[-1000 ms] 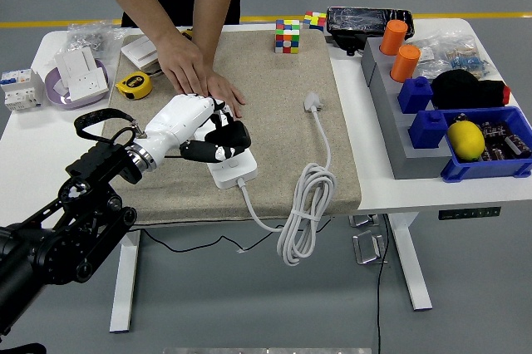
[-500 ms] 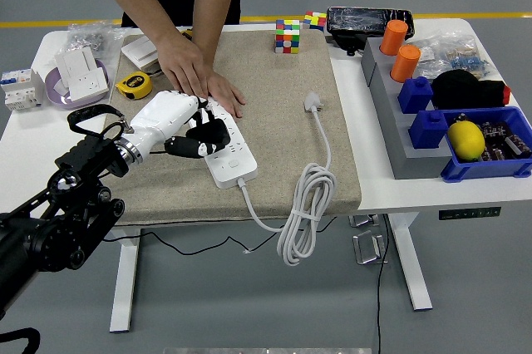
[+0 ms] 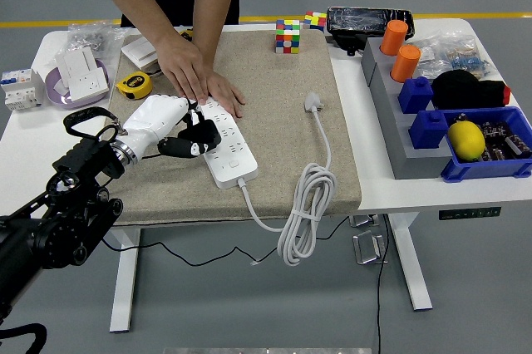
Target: Pick up the plug,place it near the board,insert it into the board,press the button
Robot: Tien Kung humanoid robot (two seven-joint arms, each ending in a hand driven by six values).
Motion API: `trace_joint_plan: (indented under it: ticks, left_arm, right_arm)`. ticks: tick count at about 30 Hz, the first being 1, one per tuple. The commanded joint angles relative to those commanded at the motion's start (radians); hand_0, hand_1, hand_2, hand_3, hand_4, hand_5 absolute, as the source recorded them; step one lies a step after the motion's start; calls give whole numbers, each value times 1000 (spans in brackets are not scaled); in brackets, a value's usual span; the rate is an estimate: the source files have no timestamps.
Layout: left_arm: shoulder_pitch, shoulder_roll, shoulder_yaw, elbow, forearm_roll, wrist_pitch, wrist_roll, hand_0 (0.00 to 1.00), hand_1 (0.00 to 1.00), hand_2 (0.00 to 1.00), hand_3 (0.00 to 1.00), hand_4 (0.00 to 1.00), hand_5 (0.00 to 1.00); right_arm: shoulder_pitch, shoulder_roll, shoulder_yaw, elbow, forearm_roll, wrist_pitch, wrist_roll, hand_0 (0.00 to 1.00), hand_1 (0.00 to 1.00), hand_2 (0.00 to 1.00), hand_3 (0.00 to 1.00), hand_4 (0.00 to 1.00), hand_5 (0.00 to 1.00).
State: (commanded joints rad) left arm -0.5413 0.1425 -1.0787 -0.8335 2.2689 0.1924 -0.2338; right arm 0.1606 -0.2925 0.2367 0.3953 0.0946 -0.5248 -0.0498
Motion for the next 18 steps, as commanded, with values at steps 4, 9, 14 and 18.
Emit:
trace_joint_plan:
  ticks: [4,9,14,18]
  left_arm:
    - [-11,-3,-3,20,0,7,-3,604,513,340,355,528,181]
    - [-18,-8,-7,40,0,14,-5,598,513,341,357,531,183]
    - [-22,-11,-8,53,0,21,-7,593,513,342,360,533,186]
    - [-25,-14,-13,61,0,25,-8,584,513,341,360,537,190]
  right_arm:
    - [4,-1,3,1,-2,-1,0,827,794,758,766,998,998]
    - [3,-1,2,0,1,0,0,828,794,758,766,998,998]
    - [4,-2,3,0,1,0,0,827,795,758,766,998,998]
    - [5,-2,5,1,-1,0,0,827,795,759,766,998,998]
